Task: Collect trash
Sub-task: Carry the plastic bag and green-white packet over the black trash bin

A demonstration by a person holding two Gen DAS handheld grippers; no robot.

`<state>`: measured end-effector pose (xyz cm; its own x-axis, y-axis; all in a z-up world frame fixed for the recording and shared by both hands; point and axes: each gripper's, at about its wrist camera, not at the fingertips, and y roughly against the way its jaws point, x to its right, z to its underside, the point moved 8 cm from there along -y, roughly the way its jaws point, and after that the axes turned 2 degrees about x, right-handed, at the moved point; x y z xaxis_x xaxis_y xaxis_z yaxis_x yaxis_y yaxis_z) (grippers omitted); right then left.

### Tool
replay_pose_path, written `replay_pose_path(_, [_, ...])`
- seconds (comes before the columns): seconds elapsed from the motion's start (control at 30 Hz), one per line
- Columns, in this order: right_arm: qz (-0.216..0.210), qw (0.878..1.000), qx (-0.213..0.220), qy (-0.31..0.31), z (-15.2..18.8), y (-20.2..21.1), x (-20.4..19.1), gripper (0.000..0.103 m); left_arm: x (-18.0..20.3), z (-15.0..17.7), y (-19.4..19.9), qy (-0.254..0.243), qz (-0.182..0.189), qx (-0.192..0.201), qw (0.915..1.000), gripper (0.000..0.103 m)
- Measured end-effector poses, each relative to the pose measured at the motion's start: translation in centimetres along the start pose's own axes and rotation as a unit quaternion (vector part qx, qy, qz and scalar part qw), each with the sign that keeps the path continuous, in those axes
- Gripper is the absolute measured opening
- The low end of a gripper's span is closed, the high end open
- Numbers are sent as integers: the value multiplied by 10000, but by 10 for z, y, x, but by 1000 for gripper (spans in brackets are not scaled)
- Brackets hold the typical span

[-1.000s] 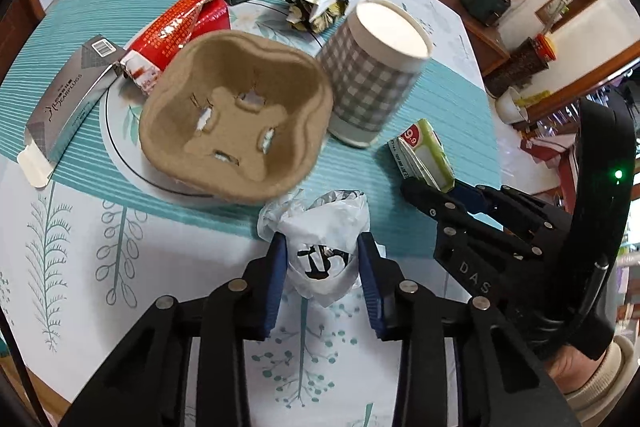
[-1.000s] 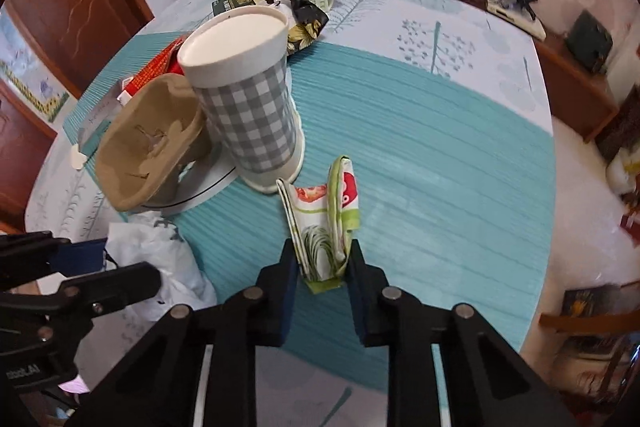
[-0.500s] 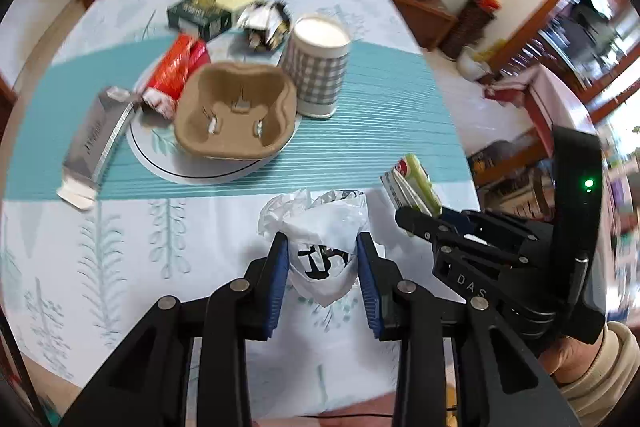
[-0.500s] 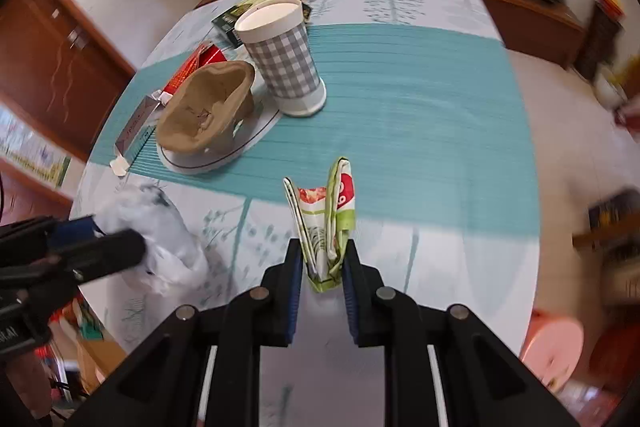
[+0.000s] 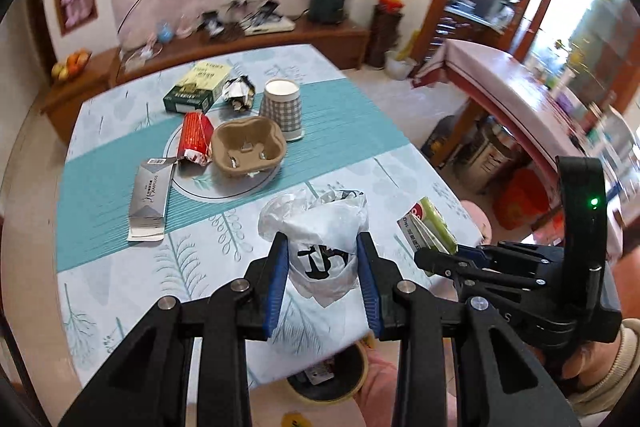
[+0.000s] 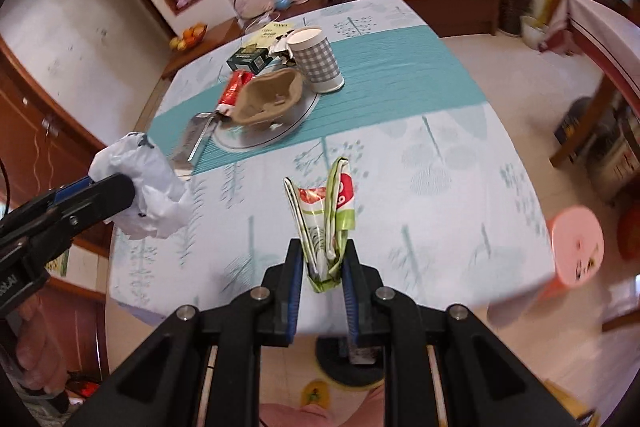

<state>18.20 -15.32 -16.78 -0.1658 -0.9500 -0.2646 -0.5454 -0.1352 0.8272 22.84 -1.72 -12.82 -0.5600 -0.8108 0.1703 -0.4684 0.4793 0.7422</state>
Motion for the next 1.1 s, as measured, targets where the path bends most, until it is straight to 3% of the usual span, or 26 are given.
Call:
replay_pose_path(0.23, [100,9992,159,-355,49,37,-20,18,15,44,40,-348,288,-85,9989,32])
replay_pose_path(0.47, [133,9987,78,-485,93,60,-22,18,31,76,54,-490,403,-197,9978,32])
replay_pose_path(0.87, [-63,9981,-336,-521,141,56,-2,18,64,122,37,-288,303,-516,9978,32])
replay_pose_path(1.1, [-194,9957,-671,-609,170,24,22,18,83,162,-5,-415,71,-851,9955,32])
